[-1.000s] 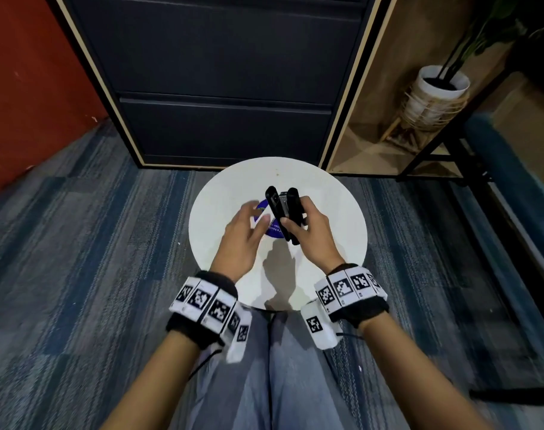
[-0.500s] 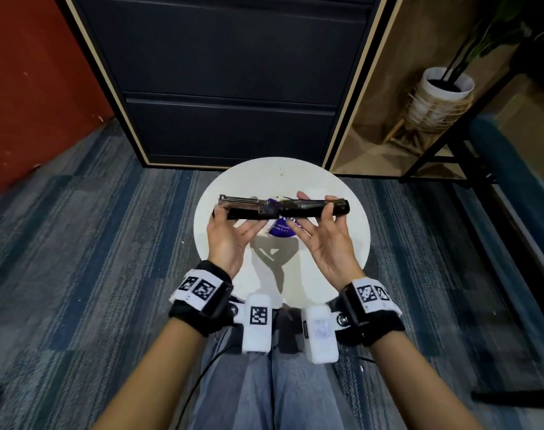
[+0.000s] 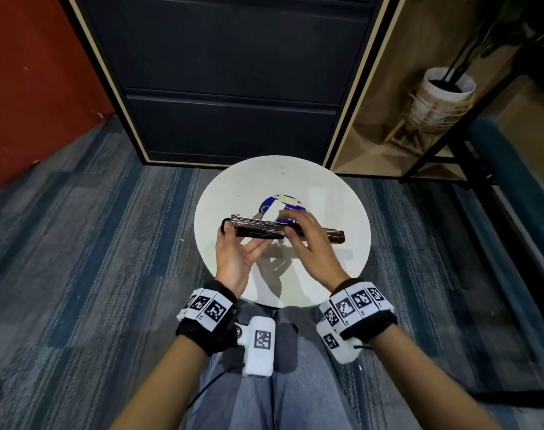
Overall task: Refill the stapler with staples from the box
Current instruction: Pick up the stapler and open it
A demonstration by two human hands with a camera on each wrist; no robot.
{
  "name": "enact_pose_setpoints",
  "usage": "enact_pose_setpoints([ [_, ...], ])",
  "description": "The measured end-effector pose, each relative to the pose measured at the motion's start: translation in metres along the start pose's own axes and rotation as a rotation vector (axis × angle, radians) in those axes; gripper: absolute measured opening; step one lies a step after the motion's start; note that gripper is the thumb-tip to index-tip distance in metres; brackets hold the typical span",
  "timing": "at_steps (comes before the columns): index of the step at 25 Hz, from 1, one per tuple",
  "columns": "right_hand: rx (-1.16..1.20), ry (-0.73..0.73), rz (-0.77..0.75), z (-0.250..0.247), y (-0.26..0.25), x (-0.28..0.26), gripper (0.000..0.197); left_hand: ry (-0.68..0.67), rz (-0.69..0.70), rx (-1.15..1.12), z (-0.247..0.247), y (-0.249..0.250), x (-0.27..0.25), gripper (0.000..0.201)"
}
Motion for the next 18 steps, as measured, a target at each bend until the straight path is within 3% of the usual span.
enact_pose_setpoints([
  [3, -0.096, -0.052, 0.030, 0.012, 0.006, -0.001, 0.033, -0.045, -0.029, 0.041, 0.004, -0.005, 0.002, 0.030],
  [8, -0.067, 0.026, 0.054, 0.013, 0.040, 0.008, 0.023, -0.066, -0.153, 0.248, -0.003, -0.013, 0.015, 0.024],
  [11, -0.186, 0.117, 0.141, 0.000, 0.070, 0.007, 0.021, -0.051, -0.141, 0.744, -0.026, -0.014, 0.024, 0.024],
  [14, -0.317, 0.242, 0.383, -0.018, 0.106, 0.012, 0.022, -0.184, -0.041, 1.506, -0.060, -0.016, 0.031, 0.058],
  [16, -0.370, 0.274, 0.507, -0.024, 0.126, 0.021, 0.023, -0.339, -0.103, 1.723, -0.079, -0.027, 0.030, 0.073],
  [18, -0.418, 0.234, 0.541, -0.021, 0.142, 0.030, 0.023, -0.400, -0.130, 1.748, -0.086, -0.033, 0.026, 0.078],
])
Point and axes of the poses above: each hand's wrist, its own x-axis towards the middle knuckle, its own z-axis out of the palm, y = z × x, the point moved 5 cm from there along x, towards the middle knuckle, and after that the axes turned 1 degree about -x, right-handed, at the moved point
